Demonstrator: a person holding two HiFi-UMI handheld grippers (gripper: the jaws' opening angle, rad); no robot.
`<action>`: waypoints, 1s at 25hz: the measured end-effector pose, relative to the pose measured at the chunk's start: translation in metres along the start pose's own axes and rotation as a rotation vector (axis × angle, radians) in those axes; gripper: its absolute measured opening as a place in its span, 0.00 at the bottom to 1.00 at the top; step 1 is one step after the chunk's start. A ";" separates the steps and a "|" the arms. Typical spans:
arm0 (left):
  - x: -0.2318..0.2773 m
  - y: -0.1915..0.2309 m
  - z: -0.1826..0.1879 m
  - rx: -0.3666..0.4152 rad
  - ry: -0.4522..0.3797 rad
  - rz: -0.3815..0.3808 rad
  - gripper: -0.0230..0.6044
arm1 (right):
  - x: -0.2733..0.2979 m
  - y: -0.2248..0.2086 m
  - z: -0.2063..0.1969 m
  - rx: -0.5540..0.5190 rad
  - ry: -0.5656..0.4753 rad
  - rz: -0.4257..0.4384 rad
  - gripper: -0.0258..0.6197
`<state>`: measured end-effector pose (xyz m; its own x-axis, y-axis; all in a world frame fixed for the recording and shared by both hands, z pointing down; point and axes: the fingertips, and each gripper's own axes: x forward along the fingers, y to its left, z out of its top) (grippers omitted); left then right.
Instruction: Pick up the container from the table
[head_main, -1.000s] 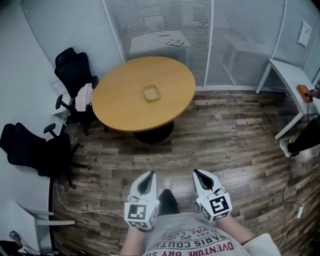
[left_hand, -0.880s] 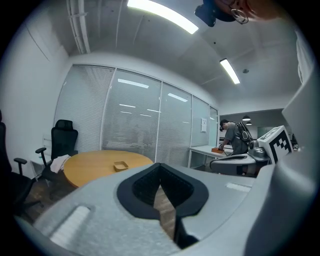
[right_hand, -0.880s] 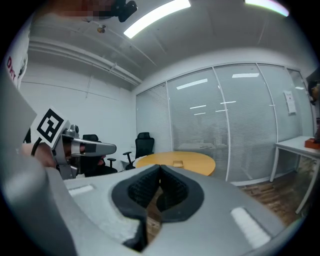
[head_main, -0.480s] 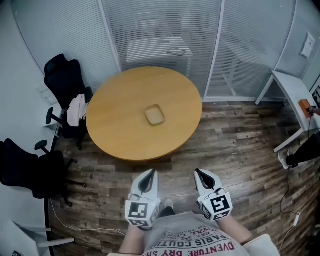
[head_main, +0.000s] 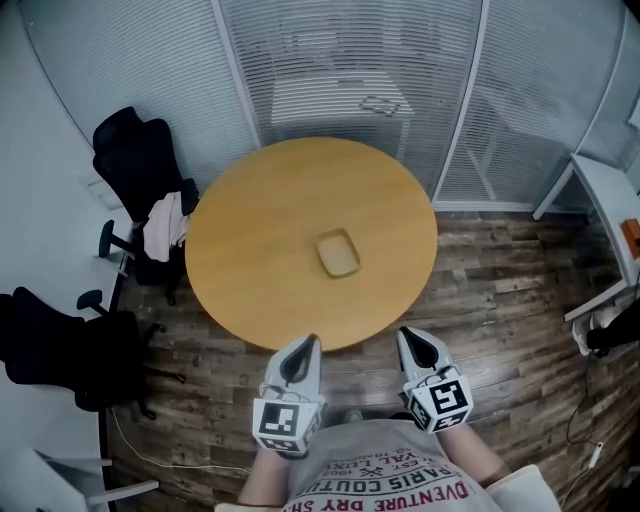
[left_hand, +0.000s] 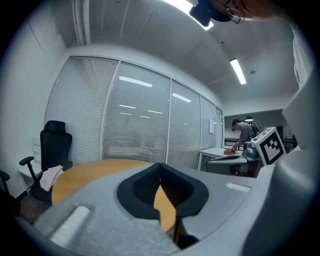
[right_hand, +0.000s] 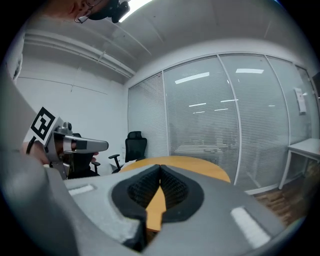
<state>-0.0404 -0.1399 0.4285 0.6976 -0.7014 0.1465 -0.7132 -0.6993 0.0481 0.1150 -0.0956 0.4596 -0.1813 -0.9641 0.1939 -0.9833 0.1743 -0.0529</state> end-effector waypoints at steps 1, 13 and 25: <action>0.005 0.005 -0.001 -0.003 0.005 0.009 0.05 | 0.009 -0.003 0.000 0.003 0.005 0.005 0.04; 0.096 0.054 0.007 -0.007 0.022 0.226 0.05 | 0.131 -0.069 0.017 0.006 0.009 0.186 0.04; 0.209 0.077 0.017 -0.055 -0.007 0.379 0.05 | 0.248 -0.146 0.032 -0.055 0.079 0.368 0.04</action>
<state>0.0515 -0.3423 0.4462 0.3838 -0.9098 0.1578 -0.9232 -0.3817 0.0449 0.2143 -0.3669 0.4844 -0.5213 -0.8170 0.2465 -0.8511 0.5187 -0.0805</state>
